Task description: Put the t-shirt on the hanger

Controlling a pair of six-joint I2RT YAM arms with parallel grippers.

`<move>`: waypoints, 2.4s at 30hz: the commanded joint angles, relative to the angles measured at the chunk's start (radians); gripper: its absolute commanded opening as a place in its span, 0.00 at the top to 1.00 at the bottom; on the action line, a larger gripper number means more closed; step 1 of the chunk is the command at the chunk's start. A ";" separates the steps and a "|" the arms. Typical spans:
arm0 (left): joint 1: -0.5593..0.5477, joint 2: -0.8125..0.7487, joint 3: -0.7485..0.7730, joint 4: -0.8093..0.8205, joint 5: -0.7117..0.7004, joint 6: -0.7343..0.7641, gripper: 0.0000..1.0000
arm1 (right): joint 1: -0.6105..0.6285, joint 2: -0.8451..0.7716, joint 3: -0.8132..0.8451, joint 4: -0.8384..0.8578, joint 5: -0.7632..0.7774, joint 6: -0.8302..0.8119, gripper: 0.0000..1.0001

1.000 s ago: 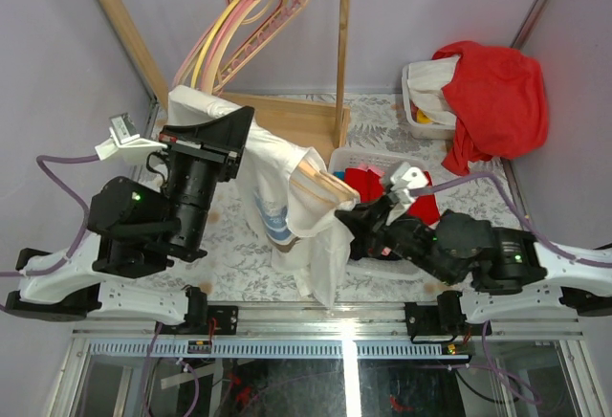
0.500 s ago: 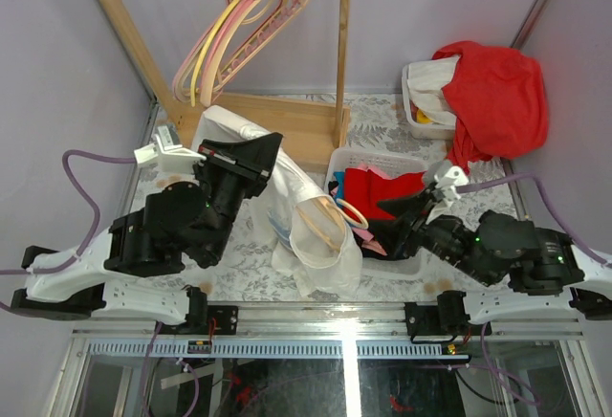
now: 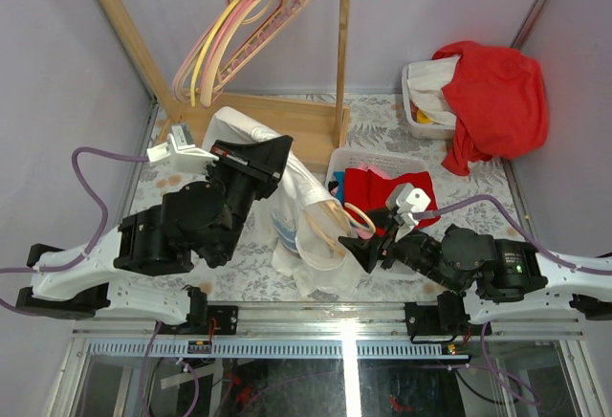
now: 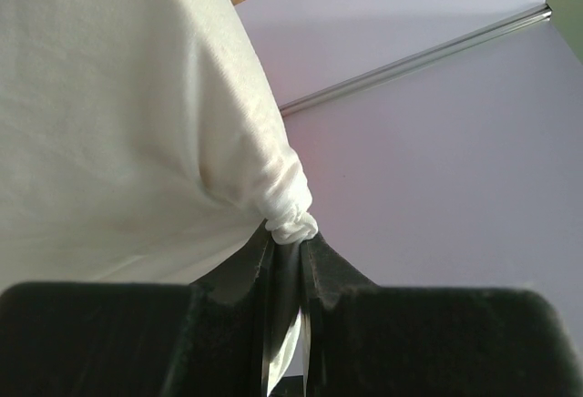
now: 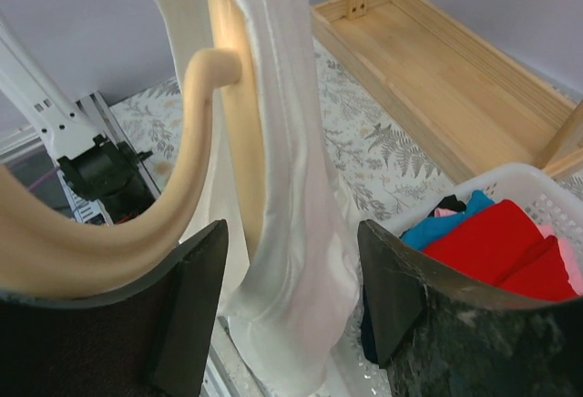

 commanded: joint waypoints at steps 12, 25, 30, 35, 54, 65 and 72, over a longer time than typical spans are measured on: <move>-0.004 -0.035 0.011 0.191 -0.111 0.065 1.00 | -0.004 0.076 0.196 -0.039 -0.086 -0.054 1.00; 0.070 -0.088 -0.029 0.668 -0.402 0.801 0.50 | -0.004 0.257 0.729 -0.305 -0.179 -0.091 1.00; 0.113 -0.120 -0.006 0.574 -0.418 0.807 0.25 | -0.004 0.283 0.759 -0.294 -0.164 -0.101 1.00; 0.154 -0.143 0.014 0.486 -0.415 0.871 0.17 | -0.005 0.296 0.805 -0.283 -0.137 -0.118 1.00; 0.158 -0.140 -0.063 0.496 -0.369 0.989 0.23 | -0.004 0.367 0.948 0.037 0.037 -0.244 1.00; 0.158 -0.106 -0.048 0.569 -0.350 1.091 0.24 | -0.005 0.459 0.925 0.378 0.273 -0.391 1.00; 0.159 -0.128 -0.067 0.563 -0.361 1.094 0.24 | -0.039 0.517 0.951 0.392 0.340 -0.356 1.00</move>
